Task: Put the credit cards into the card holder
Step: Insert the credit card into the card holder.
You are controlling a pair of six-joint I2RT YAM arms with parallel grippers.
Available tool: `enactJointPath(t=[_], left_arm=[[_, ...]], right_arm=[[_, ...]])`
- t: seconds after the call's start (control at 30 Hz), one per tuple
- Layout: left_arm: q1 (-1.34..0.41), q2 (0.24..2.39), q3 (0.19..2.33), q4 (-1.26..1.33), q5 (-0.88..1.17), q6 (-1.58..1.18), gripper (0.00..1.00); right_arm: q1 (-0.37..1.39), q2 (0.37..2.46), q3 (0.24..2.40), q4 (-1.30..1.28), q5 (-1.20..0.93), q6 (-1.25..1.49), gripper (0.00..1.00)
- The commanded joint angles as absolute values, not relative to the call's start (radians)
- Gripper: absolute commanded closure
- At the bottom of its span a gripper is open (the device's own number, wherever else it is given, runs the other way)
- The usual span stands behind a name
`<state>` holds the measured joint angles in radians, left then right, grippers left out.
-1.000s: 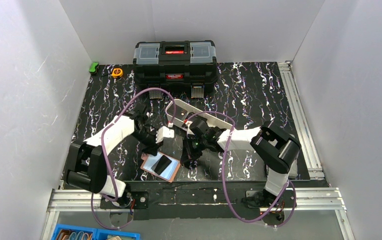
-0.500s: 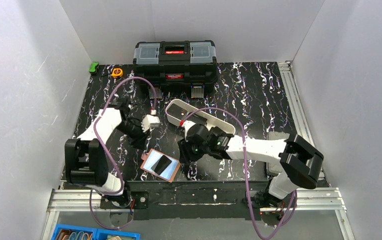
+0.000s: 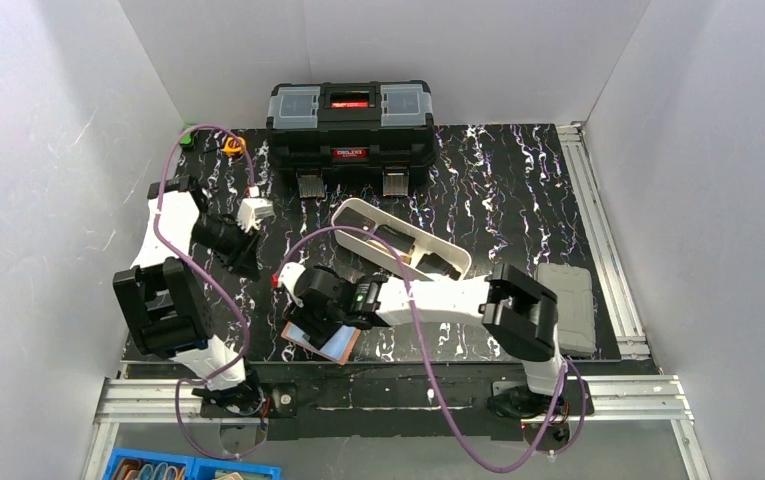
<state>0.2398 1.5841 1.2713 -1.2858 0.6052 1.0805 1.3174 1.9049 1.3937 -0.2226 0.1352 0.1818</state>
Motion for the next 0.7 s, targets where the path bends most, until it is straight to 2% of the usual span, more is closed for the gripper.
enactJointPath(t=[0.0,0.2,0.43,0.67], left_arm=[[0.293,1.618,1.366,-1.37,0.645,1.049,0.71],[0.357,1.693,1.467,-1.431,0.655,1.051,0.7],[0.364,1.691,1.476,-1.421,0.66,1.059,0.7],[0.364,1.658,1.438,-1.401,0.666,1.058,0.7]], right_arm=[[1.343,1.996,1.507,-0.272,0.133,0.068,0.36],[1.361,2.103,1.635,-0.334,0.126,0.01,0.35],[1.401,2.138,1.628,-0.347,0.091,-0.022,0.33],[1.414,2.166,1.625,-0.373,0.165,-0.049,0.34]])
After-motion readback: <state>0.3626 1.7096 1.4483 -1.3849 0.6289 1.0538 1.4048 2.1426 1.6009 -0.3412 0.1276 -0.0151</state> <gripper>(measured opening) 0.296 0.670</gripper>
